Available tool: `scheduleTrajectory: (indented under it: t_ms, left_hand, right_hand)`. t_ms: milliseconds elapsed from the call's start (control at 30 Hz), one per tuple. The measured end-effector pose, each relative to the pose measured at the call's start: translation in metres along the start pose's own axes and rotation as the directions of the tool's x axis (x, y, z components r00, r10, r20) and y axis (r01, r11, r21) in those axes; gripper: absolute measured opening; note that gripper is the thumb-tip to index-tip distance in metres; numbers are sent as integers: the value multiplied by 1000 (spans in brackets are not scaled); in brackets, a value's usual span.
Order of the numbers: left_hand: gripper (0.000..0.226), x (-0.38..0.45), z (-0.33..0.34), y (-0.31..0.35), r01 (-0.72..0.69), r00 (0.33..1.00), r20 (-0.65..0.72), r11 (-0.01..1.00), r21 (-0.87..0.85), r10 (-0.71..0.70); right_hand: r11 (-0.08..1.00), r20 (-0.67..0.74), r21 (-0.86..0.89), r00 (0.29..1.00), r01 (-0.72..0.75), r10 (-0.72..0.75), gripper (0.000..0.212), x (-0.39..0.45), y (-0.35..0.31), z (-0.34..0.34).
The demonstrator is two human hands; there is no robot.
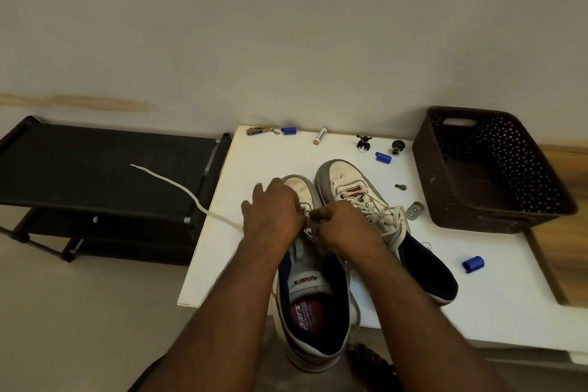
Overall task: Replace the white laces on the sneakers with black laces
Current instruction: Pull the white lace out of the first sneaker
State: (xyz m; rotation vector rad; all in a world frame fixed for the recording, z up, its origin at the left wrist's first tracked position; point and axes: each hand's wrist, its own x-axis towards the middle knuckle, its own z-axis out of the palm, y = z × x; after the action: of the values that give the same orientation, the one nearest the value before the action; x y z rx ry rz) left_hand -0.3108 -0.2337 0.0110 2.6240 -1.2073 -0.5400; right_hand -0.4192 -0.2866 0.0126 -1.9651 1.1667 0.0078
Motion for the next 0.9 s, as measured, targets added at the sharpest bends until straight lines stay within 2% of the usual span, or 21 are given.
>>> scheduleTrajectory:
  t_ms: [100,200,267,300,333,367,400,433,467,500,533,567,633,700,767,800,867,900]
  left_hand:
    - [31,2,2,5,-52,999,11,997,58,51]
    - [22,0,3,6,-90,995,-29,995,32,91]
    - [10,-1,1,4,-84,995,-65,991,-107,77]
    - [9,-2,-3,3,-69,995,-87,960,-273,47]
    - [17,-3,-9,2,-54,995,-98,866,-498,6]
    - [24,-3,-16,2,-45,994,-98,677,-735,-41]
    - [27,-4,-23,1,-48,991,-98,427,-903,-96]
    - [27,-4,-30,-1,-50,983,-81,188,-981,-163]
    - [25,-2,-35,-3,-44,970,-41,-6,-999,-239]
    - [21,0,-36,-8,-26,948,20,-138,-990,-318]
    - [18,4,-35,-13,-11,921,61,-182,-983,-385]
    - [15,6,-33,-17,18,894,61,-100,-995,-445]
    - [7,10,-26,-24,88,878,-34,232,-969,-477]
    - [24,11,-19,-29,123,905,-103,488,-864,-412]
    - [46,11,-19,-32,54,943,-191,696,-716,-271]
    - [52,11,-20,-32,-16,963,-226,802,-596,-149]
    - [54,9,-22,-28,-136,985,-143,932,-337,92]
    - [52,7,-22,-25,-161,987,-60,957,-243,151]
  right_hand:
    - [999,-6,-30,1000,9,-10,34,1,-1,1]
    - [999,-7,-41,1000,17,-17,39,-3,-1,0]
    - [999,-8,-30,1000,23,-23,39,-4,-1,-1]
    - [1000,-6,-20,1000,20,-20,38,-5,-1,-2]
    - [1000,-2,-7,1000,9,-9,38,-5,-1,-2]
    - [1000,2,7,1000,-5,5,37,-5,-1,-2]
    - [1000,11,17,1000,-19,19,37,-4,0,-2]
    - [999,21,15,999,-30,30,37,-4,0,-2]
    - [999,33,0,999,-41,41,35,-3,0,-1]
    - [998,49,-26,997,-52,53,31,-2,0,1]
    - [996,61,-60,996,-64,68,26,-2,-1,3]
    - [994,64,-87,995,-70,76,23,-2,-3,6]
    - [996,62,-75,997,-42,46,33,-5,-7,9]
    - [999,69,-36,997,24,-21,42,-9,-11,10]
    - [996,76,-70,995,62,-57,39,-14,-15,5]
    - [991,77,-118,996,62,-53,39,-15,-16,2]
    - [979,66,-196,997,50,-37,34,-14,-16,-2]
    - [976,62,-212,998,46,-34,29,-13,-16,-2]
